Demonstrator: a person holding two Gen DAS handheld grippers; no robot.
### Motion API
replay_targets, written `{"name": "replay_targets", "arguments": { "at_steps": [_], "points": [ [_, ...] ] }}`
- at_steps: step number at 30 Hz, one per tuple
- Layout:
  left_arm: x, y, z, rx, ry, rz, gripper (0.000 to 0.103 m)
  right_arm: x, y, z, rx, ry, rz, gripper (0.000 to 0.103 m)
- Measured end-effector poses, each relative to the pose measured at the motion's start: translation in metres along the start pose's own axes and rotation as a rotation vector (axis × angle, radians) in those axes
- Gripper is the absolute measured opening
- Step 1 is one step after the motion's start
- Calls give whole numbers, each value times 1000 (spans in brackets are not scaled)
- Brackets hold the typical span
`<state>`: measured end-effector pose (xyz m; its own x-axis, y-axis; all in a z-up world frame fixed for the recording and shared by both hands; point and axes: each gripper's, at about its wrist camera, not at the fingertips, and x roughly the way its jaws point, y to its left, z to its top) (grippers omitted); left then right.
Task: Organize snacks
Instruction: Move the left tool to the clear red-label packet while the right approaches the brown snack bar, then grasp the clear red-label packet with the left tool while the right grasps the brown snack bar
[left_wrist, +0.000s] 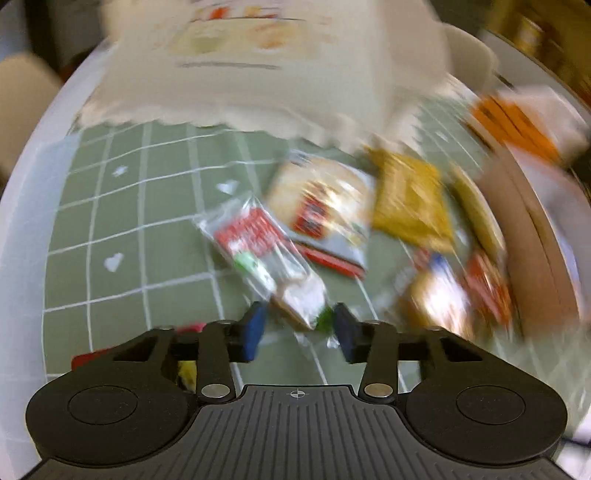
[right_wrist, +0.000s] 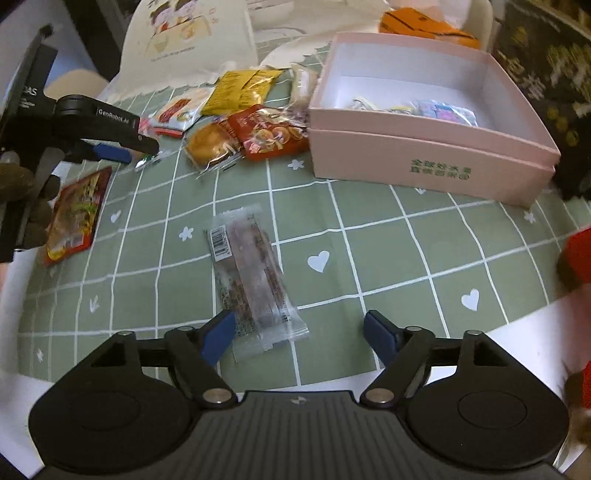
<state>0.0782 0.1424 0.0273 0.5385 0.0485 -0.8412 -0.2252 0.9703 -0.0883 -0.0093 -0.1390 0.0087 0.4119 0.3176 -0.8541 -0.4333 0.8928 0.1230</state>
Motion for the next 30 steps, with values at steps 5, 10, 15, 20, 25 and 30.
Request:
{"name": "replay_targets", "arguments": {
  "at_steps": [5,10,15,20,25,30],
  "points": [
    [-18,-20,-33,136,15,-76,25,5,13,-3,-55,-15,-57,86],
    [-26,-2,-38,-71,54,-209,23,4,18,-7,-65,-37,-80,88],
    [-8,45,-12,-515,26,-158,29,5,18,-9,-59,-45,-87,92],
    [8,40,13,-516,18,-107,31,4,16,-17,-83,-50,-74,100],
    [10,4,27,-295,30,-21,47,4,15,-21,-103,-56,-62,102],
    [13,-5,32,-290,28,-8,54,4,16,-24,-104,-74,-66,103]
  ]
}}
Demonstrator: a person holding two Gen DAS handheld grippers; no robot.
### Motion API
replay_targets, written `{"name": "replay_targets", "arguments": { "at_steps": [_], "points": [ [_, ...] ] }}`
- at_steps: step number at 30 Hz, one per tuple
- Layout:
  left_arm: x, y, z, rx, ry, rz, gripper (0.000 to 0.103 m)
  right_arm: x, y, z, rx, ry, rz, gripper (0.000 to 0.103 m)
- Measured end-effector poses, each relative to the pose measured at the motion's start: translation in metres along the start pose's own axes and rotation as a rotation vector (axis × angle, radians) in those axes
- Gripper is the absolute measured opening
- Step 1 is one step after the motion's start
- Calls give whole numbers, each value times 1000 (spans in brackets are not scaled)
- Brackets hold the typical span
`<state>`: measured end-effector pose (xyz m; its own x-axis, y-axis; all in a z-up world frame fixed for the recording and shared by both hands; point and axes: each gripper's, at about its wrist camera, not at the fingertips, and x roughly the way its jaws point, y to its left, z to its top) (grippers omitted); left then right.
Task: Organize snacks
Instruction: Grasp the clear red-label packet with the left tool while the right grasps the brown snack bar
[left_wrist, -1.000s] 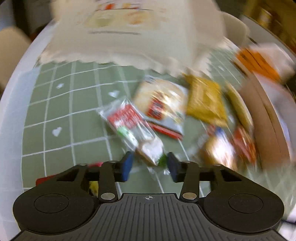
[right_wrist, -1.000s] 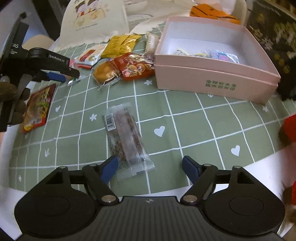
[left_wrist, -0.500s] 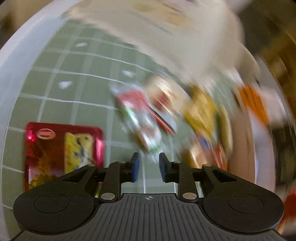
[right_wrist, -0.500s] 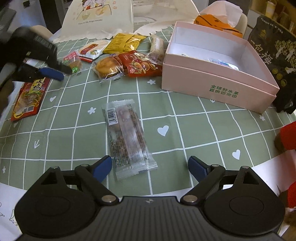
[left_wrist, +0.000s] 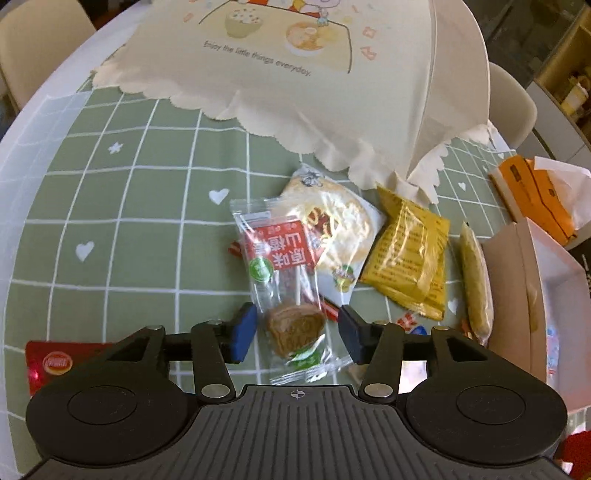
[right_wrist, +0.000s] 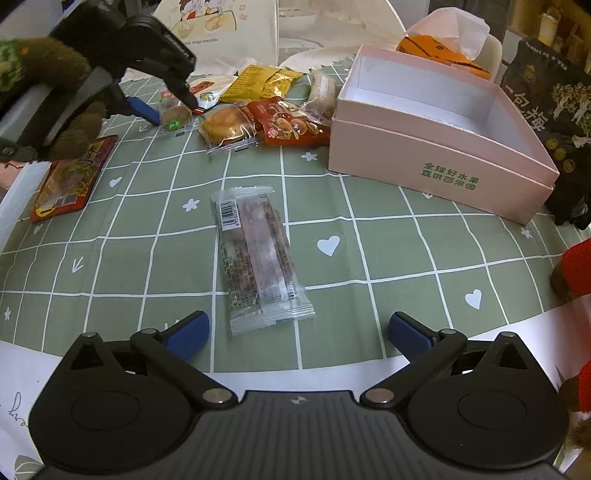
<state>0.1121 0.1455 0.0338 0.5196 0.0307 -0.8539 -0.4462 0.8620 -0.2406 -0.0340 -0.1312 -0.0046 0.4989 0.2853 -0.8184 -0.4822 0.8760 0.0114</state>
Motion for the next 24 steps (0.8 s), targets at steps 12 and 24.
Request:
{"name": "replay_targets", "arguments": {
  "at_steps": [12,24],
  "points": [
    [-14,-23,-44,323,-12,-23,43,-1,0,0,10,-2,-5,103],
    [-79,7,-142,422,161,-201,45,20,20,42,-85,-13,37,82]
  ]
}}
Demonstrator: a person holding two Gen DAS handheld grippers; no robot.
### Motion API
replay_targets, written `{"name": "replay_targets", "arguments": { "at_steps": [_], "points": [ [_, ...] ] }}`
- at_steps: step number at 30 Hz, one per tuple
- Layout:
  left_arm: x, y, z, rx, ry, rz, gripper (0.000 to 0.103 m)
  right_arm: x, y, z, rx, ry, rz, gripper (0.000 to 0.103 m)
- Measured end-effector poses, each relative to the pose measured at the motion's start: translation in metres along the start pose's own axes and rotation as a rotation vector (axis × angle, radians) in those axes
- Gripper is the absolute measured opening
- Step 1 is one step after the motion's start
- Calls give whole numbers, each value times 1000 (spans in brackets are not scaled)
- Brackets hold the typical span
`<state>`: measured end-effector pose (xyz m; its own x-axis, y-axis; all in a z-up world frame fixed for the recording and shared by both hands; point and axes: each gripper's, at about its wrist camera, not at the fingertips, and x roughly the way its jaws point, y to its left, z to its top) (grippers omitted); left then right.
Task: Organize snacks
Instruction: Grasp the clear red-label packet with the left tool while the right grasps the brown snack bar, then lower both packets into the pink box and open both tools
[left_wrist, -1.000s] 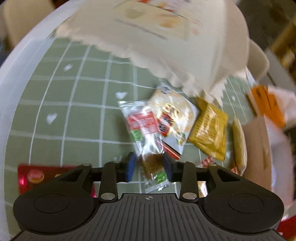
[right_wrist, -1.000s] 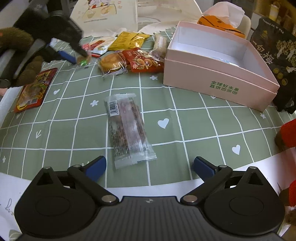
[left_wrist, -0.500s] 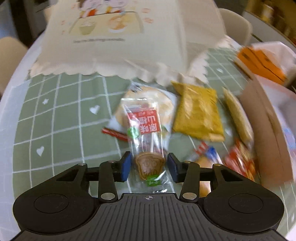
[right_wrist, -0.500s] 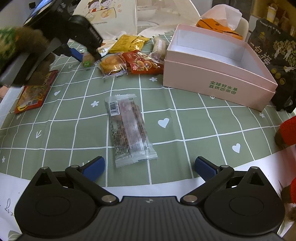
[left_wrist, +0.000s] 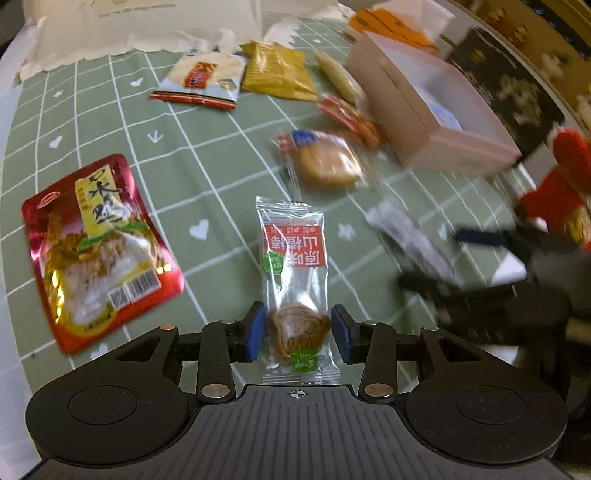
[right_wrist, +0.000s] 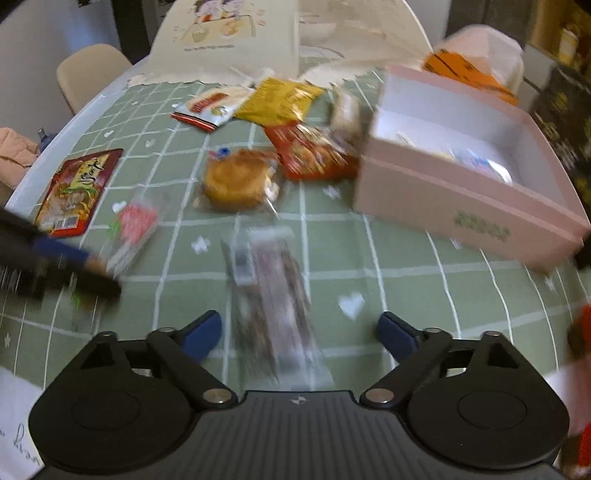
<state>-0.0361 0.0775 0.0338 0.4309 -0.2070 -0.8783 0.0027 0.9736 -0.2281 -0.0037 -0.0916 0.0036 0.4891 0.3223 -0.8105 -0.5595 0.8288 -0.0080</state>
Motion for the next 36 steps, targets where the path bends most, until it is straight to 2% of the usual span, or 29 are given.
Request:
{"name": "replay_targets", "arguments": {
  "at_steps": [2,3,7,10,11,15,18,20,24,29,31,33,36],
  "points": [
    [1,-6,-1,39,-8,20,43,-3,9,7,-36,16,43,42],
    [2,-8,0,47,-10,23,44,-5,13,8,-55,28,52,36],
    [7,-12,5,78,-18,13,44,-12,9,2,-41,64,39,35],
    [11,-25,5,152,-4,42,43,-28,-14,-8,30,70,7,35],
    [11,-30,3,177,11,30,42,-34,-24,-11,56,70,-7,35],
    [13,-48,-5,185,66,-120,41,-62,-62,-21,160,57,-75,35],
    [7,-69,0,201,53,-184,41,-82,-84,-21,222,20,-111,35],
    [-8,-83,19,225,12,-215,41,-95,-94,-17,248,-14,-129,35],
    [-52,-110,84,267,-170,-282,41,-115,-105,0,264,-87,-147,35],
    [-70,-136,167,244,-341,-327,42,-129,-111,20,273,-150,-146,35],
    [-55,-139,194,182,-328,-354,43,-129,-111,24,271,-161,-158,35],
    [-30,-137,212,112,-250,-358,43,-128,-114,28,268,-162,-179,35],
    [-13,-134,210,99,-255,-317,43,-128,-120,28,275,-158,-191,35]
  ]
}}
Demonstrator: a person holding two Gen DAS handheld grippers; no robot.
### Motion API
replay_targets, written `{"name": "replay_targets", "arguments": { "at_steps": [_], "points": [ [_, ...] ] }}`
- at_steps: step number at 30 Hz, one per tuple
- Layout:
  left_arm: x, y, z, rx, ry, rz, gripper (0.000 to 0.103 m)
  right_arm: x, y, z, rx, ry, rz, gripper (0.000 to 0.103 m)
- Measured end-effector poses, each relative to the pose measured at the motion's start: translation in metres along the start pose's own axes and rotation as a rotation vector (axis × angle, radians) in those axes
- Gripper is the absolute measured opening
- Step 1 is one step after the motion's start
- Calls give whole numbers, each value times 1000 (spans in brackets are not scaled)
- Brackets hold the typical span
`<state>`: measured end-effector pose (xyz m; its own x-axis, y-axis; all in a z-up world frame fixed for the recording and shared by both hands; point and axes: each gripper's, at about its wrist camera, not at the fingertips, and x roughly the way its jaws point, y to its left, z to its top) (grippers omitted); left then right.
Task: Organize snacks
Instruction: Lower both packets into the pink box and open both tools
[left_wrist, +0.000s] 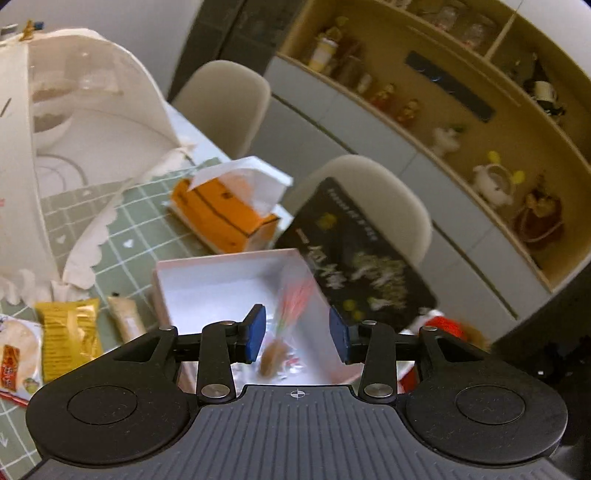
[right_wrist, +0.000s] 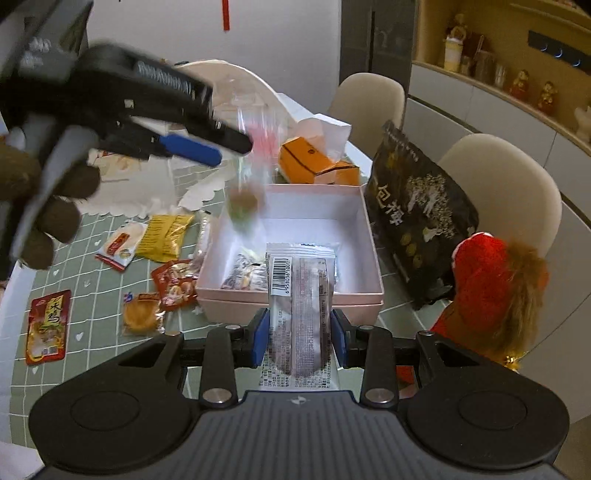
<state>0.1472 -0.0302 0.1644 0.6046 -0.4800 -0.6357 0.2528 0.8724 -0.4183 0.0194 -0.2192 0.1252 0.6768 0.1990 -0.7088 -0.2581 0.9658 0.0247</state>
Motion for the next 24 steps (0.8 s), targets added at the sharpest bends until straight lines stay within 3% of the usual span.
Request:
{"name": "replay_targets", "arguments": {
  "at_steps": [3,8,10,16,18,19,24],
  "points": [
    [-4,9,-17,-26,17,7,43,7,-3,0,13,26,0,35],
    [-15,28,-47,-36,67,146,43,26,2,7,15,62,25,35],
    [-22,35,-56,-52,71,167,43,29,7,16,3,54,36,35],
    [-45,55,-73,-112,66,219,43,41,20,81,-60,-26,17,35],
    [-49,59,-78,-121,69,239,43,54,20,112,-56,-28,16,45],
    [-50,61,-79,-123,73,254,43,63,21,125,-52,2,21,59],
    [-57,76,-94,-103,101,386,43,91,39,137,-40,102,38,62]
  ]
}}
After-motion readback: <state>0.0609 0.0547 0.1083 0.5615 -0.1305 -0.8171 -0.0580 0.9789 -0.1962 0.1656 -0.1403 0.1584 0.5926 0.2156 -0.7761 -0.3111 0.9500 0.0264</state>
